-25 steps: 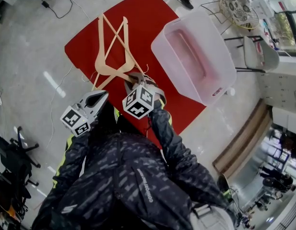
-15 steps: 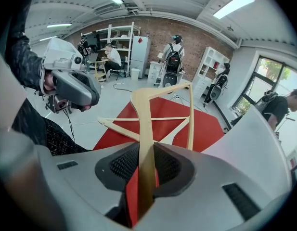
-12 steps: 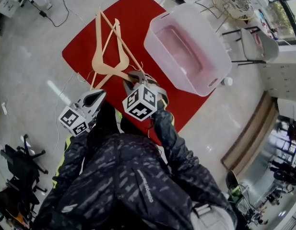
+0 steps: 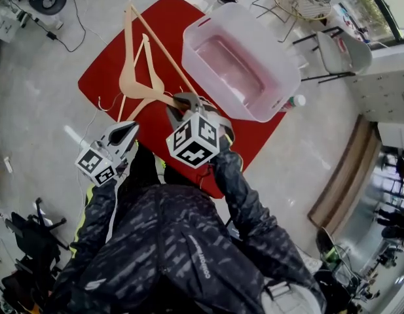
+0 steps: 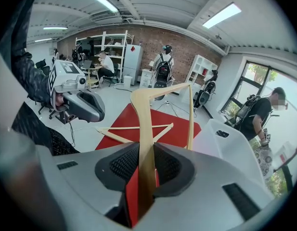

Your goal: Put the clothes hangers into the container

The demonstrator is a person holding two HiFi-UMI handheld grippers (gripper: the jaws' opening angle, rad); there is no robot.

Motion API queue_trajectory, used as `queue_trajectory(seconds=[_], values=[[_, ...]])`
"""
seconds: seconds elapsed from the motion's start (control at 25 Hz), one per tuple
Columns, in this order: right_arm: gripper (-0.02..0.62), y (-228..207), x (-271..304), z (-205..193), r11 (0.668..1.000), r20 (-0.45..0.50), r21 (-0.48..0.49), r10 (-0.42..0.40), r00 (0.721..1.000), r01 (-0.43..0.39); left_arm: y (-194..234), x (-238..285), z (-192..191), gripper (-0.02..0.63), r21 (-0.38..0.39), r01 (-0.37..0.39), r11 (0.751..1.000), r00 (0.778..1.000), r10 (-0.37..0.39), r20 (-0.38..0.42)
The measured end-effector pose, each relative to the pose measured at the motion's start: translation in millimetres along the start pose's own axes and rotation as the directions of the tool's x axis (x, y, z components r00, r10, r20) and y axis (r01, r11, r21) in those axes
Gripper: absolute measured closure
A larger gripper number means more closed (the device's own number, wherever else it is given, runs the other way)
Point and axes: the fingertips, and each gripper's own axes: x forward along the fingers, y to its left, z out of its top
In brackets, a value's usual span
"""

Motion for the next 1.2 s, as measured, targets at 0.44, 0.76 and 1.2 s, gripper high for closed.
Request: queue_trajectory(seconds=[0.44, 0.76, 1.2], values=[[0.500, -44, -53, 8, 0.996, 0.028, 0.028, -0.083, 0.996, 0.082, -25, 35, 37, 0.594, 0.049, 0.066, 0.997, 0.998, -0.067, 0.017], [0.500, -91, -71, 10, 0.982, 0.011, 0.064, -0.178, 0.984, 0.177, -17, 62, 64, 0.594, 0.071, 0.142, 0.987, 0.990, -0.143, 0.005], [0.500, -172, -105, -14, 0.925, -0.060, 0.159, -0.339, 0.939, 0.344, -8, 101, 85, 0.594, 0.067, 0.262, 0.963, 0.965, -0.260, -0.037]])
